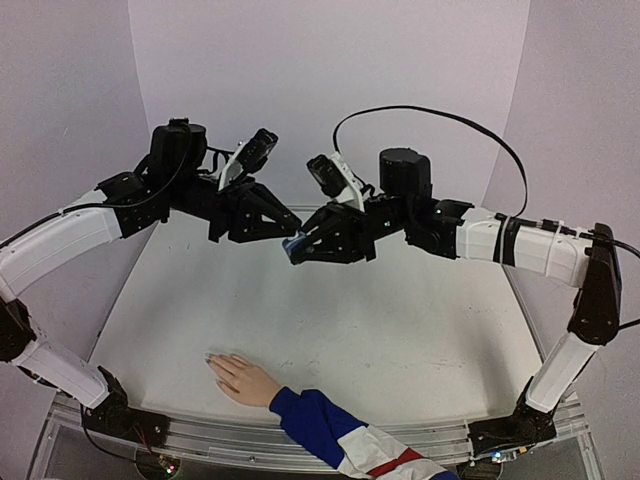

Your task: Paint the nails

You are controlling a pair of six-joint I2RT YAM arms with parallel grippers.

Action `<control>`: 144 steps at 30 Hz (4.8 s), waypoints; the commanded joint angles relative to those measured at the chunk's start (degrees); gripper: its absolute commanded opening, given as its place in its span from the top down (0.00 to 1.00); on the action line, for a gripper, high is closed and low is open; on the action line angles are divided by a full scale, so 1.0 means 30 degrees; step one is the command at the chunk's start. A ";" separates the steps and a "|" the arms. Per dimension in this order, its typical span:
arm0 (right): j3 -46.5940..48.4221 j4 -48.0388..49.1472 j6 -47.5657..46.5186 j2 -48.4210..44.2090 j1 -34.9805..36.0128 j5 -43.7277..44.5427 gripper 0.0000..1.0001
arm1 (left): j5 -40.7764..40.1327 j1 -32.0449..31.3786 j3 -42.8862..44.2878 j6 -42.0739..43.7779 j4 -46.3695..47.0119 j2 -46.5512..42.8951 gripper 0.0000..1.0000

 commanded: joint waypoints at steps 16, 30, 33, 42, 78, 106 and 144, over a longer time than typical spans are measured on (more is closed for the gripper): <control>-0.2551 0.1744 -0.5903 -0.2279 0.1713 2.4441 1.00 | -1.4855 -0.0108 0.0488 -0.6153 -0.2537 -0.2357 0.17; -0.1101 0.2662 -0.6750 -0.0343 0.3798 2.7783 1.00 | -1.6088 -0.0122 0.0817 -0.7753 -0.1648 -0.1227 0.41; -0.0888 0.2695 -0.6738 -0.0089 0.3957 2.7616 1.00 | -1.5851 -0.0121 0.0820 -0.8033 -0.1408 -0.0859 0.48; -0.0535 0.2762 -0.6913 0.0257 0.4242 2.7284 1.00 | -1.5368 -0.0124 0.0984 -0.8223 -0.0976 -0.0147 0.64; -0.0824 0.0908 -0.4024 -0.1000 -0.0118 0.8633 1.00 | -0.7235 -0.0308 0.1609 -0.1767 -0.3105 -0.1133 0.30; -0.0269 -0.0889 -0.5721 -0.0797 0.0877 1.3127 1.00 | -0.8900 -0.0095 0.3015 -0.1861 -0.7014 0.0149 0.83; -0.2777 -0.1531 -0.5008 -0.1828 0.0611 2.0424 0.02 | -2.7281 0.6760 -0.5909 -0.7322 -0.7389 -0.0834 1.00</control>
